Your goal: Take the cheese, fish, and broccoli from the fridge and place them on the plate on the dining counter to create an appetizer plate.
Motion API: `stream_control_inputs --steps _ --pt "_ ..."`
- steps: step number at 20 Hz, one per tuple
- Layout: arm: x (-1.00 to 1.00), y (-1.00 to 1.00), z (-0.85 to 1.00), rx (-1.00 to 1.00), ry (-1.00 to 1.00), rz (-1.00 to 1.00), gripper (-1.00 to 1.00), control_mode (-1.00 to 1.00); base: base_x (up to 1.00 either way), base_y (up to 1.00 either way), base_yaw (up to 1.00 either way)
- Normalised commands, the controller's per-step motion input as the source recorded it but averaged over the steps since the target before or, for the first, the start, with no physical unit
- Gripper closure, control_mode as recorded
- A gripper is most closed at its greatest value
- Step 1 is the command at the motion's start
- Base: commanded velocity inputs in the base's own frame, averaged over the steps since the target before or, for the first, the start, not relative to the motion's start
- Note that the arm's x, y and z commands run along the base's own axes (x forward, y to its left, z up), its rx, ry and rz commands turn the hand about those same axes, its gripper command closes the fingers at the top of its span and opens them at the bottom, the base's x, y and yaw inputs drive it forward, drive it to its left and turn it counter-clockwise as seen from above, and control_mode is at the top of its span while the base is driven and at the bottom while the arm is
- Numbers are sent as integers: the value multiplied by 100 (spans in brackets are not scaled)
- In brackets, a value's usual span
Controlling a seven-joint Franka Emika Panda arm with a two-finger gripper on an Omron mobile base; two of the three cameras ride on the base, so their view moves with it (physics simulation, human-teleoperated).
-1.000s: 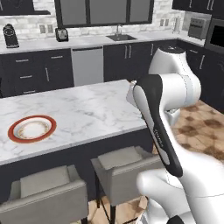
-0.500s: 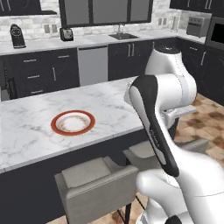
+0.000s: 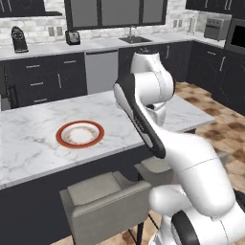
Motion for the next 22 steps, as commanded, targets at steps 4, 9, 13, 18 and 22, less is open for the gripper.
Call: stream_control_inputs --steps 4,9,13,18,22 --pt "100 7 -49 0 20 11 100 -100 0 0 0" --pt "94 46 -78 -2 22 9 100 -100 0 0 0" --pt "82 77 -77 -4 18 7 100 -100 0 0 0" --pt "81 82 -46 -8 10 1 100 -100 0 0 0" --pt "66 64 -36 -8 4 0 100 -100 0 0 0"
